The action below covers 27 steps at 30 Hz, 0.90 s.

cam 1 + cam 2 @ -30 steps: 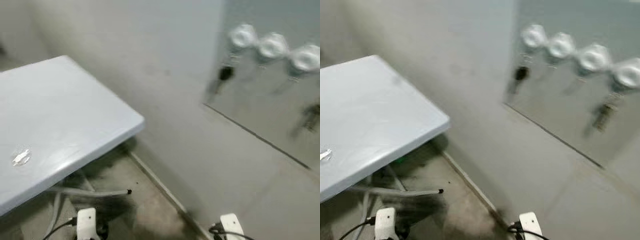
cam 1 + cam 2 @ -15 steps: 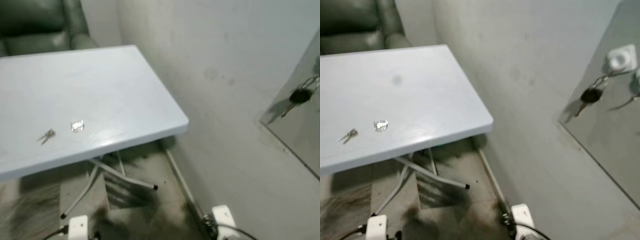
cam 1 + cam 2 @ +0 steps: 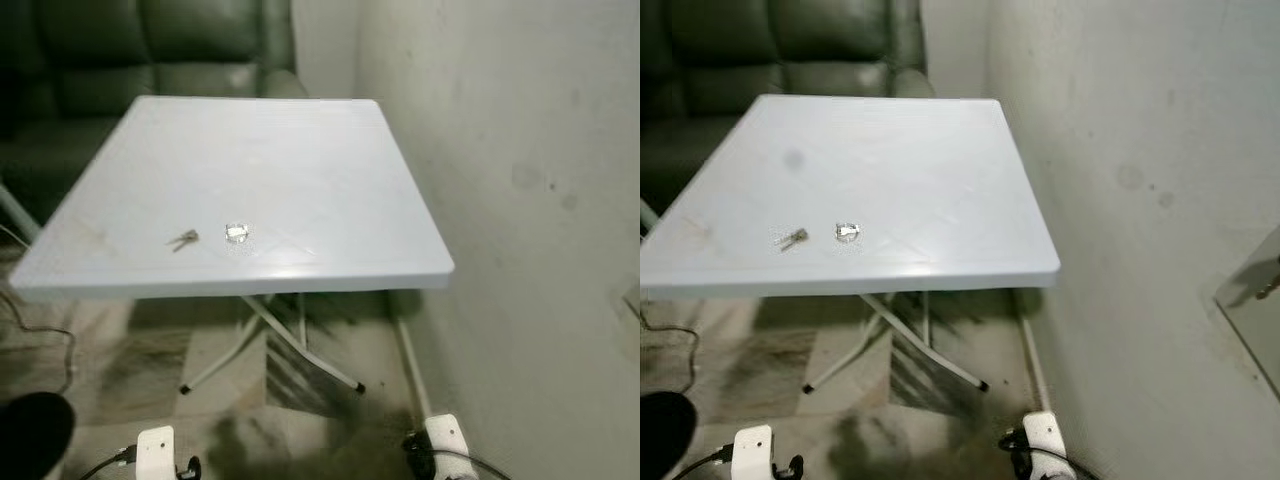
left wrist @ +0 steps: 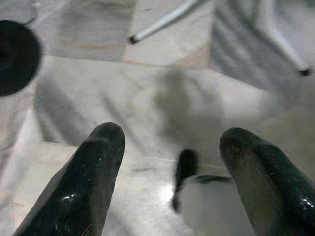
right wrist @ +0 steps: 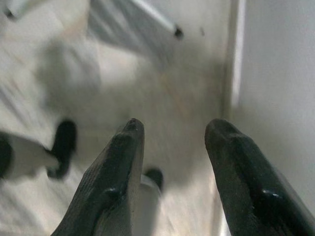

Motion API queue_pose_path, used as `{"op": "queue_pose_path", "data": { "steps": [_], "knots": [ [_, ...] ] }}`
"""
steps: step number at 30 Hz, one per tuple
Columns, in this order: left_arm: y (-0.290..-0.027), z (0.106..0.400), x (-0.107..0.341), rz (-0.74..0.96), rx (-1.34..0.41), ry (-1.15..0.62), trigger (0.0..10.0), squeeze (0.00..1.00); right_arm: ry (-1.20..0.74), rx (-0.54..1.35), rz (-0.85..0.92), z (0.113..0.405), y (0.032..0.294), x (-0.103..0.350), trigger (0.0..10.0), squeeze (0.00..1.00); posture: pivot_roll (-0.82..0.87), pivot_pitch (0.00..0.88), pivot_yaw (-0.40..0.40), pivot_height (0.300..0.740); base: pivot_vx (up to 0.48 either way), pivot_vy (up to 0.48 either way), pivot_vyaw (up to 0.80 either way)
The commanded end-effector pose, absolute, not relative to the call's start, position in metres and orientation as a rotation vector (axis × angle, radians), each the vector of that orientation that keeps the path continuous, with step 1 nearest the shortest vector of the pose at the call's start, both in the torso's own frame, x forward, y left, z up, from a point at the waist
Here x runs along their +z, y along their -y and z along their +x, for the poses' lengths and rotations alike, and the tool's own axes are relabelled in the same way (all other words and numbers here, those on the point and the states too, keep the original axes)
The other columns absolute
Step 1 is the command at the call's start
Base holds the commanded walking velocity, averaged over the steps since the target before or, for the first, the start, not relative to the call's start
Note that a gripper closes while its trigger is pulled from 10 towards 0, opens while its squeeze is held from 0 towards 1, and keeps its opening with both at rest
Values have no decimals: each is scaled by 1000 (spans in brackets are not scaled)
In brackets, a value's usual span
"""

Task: Hang keys on a hook

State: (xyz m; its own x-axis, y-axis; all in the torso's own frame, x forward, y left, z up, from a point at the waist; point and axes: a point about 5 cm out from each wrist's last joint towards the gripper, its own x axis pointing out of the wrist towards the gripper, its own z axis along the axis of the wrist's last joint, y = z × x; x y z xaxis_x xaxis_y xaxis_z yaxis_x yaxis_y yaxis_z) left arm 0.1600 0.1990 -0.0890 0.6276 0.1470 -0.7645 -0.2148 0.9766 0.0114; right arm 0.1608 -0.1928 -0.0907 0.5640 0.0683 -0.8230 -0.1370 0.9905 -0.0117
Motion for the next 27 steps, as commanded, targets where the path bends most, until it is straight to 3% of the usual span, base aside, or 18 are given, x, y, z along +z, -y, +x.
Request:
{"op": "queue_pose_path", "data": {
  "steps": [1,3,4,27],
  "knots": [
    [-206,157,-89,-67,209,-880,10000,0,-944,130,-60,167,188,-88,10000,0,-73,0,-27,740,0,0,0],
    [-206,156,-90,-67,209,-880,10000,0,-945,129,-60,167,188,-88,10000,0,-72,0,-28,740,0,0,0],
    [-205,156,-90,-68,209,-882,10000,0,-944,134,-67,167,189,-88,10000,1000,-70,0,-29,740,0,0,0],
    [-207,160,-87,-46,218,-863,10000,0,-938,170,-140,171,194,-86,10000,1000,-53,0,-47,740,0,0,0]
  ]
}}
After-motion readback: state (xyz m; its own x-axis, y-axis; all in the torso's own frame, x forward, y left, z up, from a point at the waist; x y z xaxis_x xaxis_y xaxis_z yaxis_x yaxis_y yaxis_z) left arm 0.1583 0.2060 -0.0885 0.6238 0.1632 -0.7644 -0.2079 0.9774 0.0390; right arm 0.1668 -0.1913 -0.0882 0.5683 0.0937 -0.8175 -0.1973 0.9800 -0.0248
